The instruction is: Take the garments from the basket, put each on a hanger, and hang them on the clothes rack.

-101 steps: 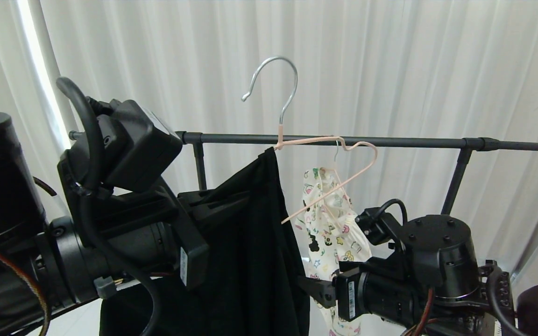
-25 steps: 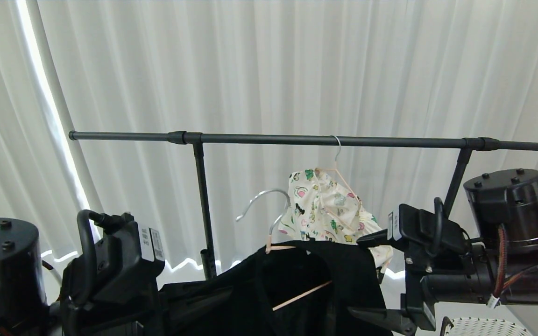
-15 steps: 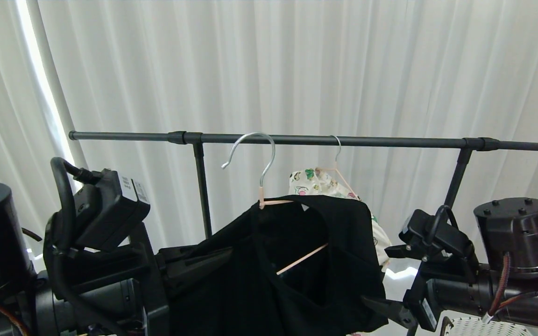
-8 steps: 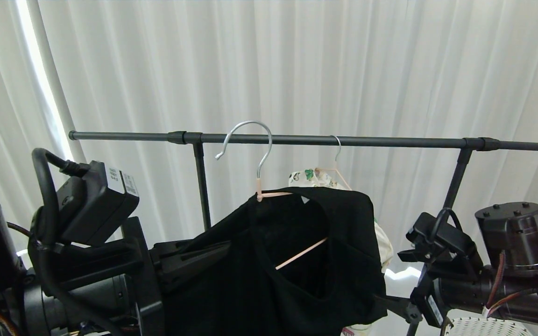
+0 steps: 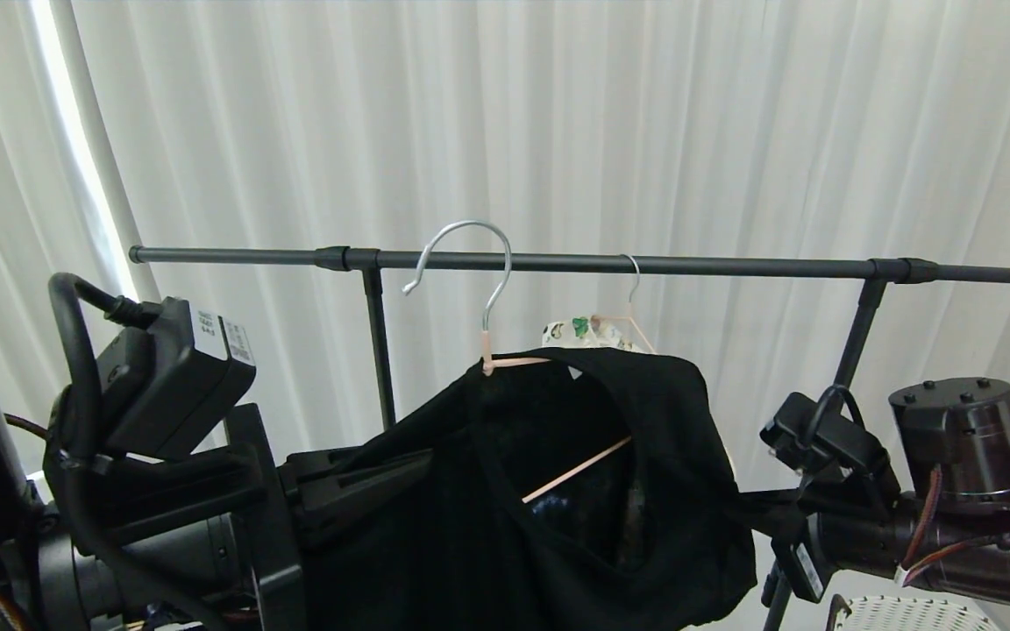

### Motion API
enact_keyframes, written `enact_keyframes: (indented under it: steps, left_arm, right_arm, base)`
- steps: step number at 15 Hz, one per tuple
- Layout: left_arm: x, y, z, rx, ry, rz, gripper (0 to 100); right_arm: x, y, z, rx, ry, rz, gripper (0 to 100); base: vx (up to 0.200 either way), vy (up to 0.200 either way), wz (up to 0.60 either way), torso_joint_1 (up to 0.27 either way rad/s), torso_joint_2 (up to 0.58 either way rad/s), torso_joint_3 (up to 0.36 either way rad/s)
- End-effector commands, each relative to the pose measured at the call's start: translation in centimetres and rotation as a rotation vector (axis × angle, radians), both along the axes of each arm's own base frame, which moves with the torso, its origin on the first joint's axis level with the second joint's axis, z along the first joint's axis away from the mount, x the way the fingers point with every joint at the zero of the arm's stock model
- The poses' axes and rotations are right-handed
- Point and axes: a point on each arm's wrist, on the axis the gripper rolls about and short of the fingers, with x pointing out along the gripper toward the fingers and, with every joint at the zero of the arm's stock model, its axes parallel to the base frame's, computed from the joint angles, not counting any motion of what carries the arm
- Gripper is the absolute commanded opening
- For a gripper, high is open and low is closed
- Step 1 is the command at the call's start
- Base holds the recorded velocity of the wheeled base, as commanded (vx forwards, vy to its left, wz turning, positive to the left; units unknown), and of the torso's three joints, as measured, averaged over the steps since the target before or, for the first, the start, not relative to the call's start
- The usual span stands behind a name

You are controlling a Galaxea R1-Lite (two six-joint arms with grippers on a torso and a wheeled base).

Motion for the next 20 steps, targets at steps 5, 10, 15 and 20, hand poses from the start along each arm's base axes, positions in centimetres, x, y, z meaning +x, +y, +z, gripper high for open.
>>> enact_keyframes:
  steps: [5,10,15,20]
  left_arm:
    - [-0.8,0.9,-2.2,0.055,0.041,0.049,0]
    - [-1.4,1.2,-3.3,0.136,-0.006,0.008,0]
    - [-2.1,0.5,-2.9,0.122,-0.023,-0.055,0]
    - [-2.2,0.6,-2.6,0.108,-0.030,-0.052,0]
  right_arm:
    - [1.7,-2.6,1.8,0.073,-0.130,-0.132,0]
    - [1.5,-3.3,2.6,0.093,-0.164,-0.153,0]
    - [1.4,-3.3,2.5,0.092,-0.160,-0.150,0]
    - [1.1,-3.4,2.1,0.065,-0.113,-0.151,100]
  base:
    - [0.000,0.000,0.00,0.000,0.00,0.000]
    - [0.000,0.000,0.00,0.000,0.00,0.000]
    - [0.000,0.000,0.00,0.000,0.00,0.000]
    - [0.000,0.000,0.00,0.000,0.00,0.000]
